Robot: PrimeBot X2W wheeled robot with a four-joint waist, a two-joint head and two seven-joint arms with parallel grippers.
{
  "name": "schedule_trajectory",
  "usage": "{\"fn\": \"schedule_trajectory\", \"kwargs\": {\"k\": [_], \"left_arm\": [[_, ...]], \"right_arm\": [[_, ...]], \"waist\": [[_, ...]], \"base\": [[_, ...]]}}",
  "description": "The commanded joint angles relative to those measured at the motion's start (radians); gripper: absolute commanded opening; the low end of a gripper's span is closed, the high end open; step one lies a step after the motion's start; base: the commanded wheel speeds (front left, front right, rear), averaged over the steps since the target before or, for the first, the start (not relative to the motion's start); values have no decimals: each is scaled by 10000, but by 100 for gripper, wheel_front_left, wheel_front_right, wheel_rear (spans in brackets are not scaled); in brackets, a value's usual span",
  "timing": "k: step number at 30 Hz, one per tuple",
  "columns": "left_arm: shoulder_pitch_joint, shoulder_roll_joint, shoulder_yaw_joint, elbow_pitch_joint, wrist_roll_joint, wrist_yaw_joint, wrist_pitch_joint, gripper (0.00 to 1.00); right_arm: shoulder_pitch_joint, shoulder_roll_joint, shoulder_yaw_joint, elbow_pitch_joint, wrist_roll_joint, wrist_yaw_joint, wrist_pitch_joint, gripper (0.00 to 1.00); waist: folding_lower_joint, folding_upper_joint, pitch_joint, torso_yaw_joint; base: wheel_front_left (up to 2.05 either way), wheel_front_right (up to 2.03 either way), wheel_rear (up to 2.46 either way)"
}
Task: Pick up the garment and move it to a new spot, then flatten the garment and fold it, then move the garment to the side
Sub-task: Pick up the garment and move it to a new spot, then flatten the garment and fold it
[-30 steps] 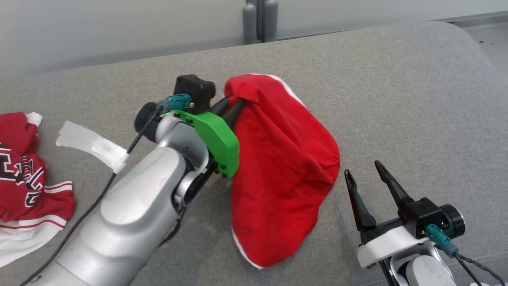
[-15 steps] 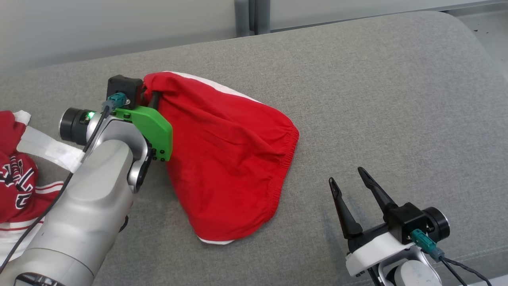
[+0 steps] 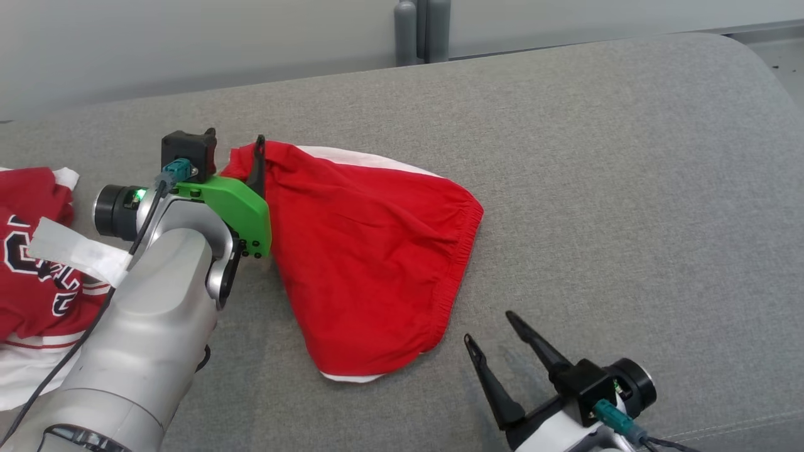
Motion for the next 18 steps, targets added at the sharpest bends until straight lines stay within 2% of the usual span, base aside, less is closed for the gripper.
{"fn": "schedule_trajectory", "kwargs": {"k": [1, 4, 7, 12, 18], "left_arm": [[25, -36, 42, -153, 143, 107, -102, 100], [233, 72, 173, -896, 380, 390, -168, 100], [791, 257, 573, -2293, 723, 763, -156, 100], [2253, 634, 1204, -4452, 1008, 1172, -155, 100], [4355, 1275, 1821, -6405, 1082, 1731, -157, 100]], "right_arm": [[129, -25, 118, 114, 29, -1, -47, 100], [75, -21, 455, 426, 131, -1, -47, 100], [-94, -28, 484, 768, 272, -1, -47, 100], [-315, -23, 301, 1400, 469, -1, -47, 100], [-629, -25, 173, 2100, 766, -1, -47, 100]], "waist": [[0, -1, -79, 250], [0, -1, -131, 558], [0, -1, -140, 897], [0, -1, -194, 1413], [0, -1, -233, 1920]], "base": [[0, 0, 0], [0, 0, 0], [0, 0, 0], [0, 0, 0], [0, 0, 0]]}}
